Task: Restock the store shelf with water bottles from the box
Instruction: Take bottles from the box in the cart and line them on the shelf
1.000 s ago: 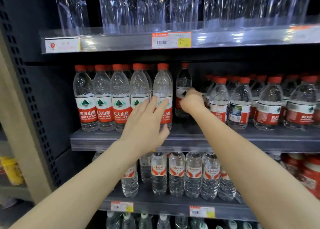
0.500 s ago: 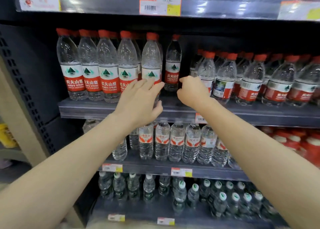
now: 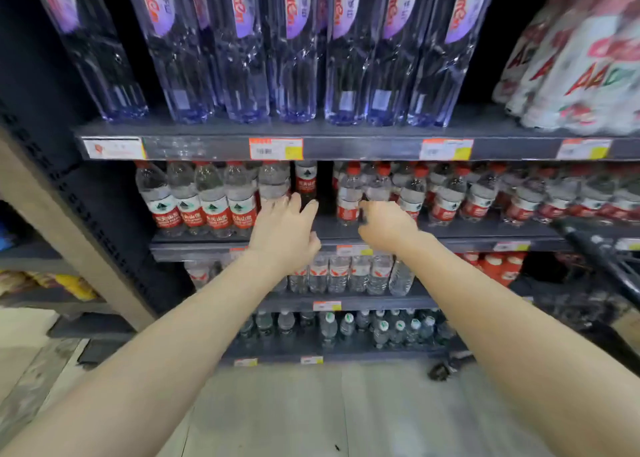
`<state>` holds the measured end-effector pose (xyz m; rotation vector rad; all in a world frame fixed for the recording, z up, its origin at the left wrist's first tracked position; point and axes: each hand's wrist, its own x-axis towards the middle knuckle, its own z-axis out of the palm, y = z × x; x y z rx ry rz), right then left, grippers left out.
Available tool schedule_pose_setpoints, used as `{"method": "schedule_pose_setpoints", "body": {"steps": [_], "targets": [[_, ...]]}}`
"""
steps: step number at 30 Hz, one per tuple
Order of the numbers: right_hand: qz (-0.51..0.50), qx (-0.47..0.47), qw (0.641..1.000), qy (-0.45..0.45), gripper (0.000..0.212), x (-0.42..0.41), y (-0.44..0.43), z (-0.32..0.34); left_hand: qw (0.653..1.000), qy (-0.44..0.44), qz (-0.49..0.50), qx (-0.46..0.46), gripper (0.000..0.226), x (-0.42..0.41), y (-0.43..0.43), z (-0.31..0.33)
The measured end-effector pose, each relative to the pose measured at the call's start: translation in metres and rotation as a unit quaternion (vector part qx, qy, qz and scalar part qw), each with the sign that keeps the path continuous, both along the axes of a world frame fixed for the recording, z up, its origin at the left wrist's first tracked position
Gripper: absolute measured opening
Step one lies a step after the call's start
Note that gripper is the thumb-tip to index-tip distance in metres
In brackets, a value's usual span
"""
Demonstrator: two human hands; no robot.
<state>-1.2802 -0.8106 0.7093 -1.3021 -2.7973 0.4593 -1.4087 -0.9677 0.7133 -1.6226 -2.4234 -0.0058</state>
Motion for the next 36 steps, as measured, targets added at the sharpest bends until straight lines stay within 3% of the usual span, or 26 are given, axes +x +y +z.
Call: {"method": "schedule_pose_setpoints", "body": {"steps": [4, 12, 17, 20, 23, 26, 36], "targets": [[-0.006, -0.018, 0.999, -0.038, 0.041, 0.077, -0.024, 0.077, 0.999, -0.040, -0.011, -0.032, 0.063, 0.065, -0.006, 0.082], [0.016, 0.000, 0.999, -0.042, 0.034, 0.201, -0.031, 0.195, 0.999, -0.010, -0.036, -0.020, 0.065, 0.187, -0.012, 0.209], [0.057, 0.029, 0.997, -0.034, 0.046, 0.243, -0.035, 0.235, 0.999, -0.034, 0.005, 0.026, 0.058, 0.238, -0.034, 0.243], [0.097, 0.034, 0.994, -0.036, 0.041, 0.256, -0.046, 0.241, 0.999, -0.031, 0.035, 0.017, 0.057, 0.255, -0.058, 0.245], [0.135, 0.020, 0.990, -0.042, 0.044, 0.252, -0.067, 0.241, 0.996, -0.038, 0.084, 0.016, 0.061, 0.260, -0.090, 0.249], [0.178, 0.013, 0.983, -0.034, 0.035, 0.231, -0.098, 0.243, 0.989, -0.027, 0.142, 0.012, 0.064, 0.250, -0.130, 0.251], [0.331, -0.015, 0.943, -0.036, 0.033, 0.091, -0.245, 0.217, 0.948, -0.075, 0.309, 0.017, 0.045, 0.148, -0.294, 0.208]]}}
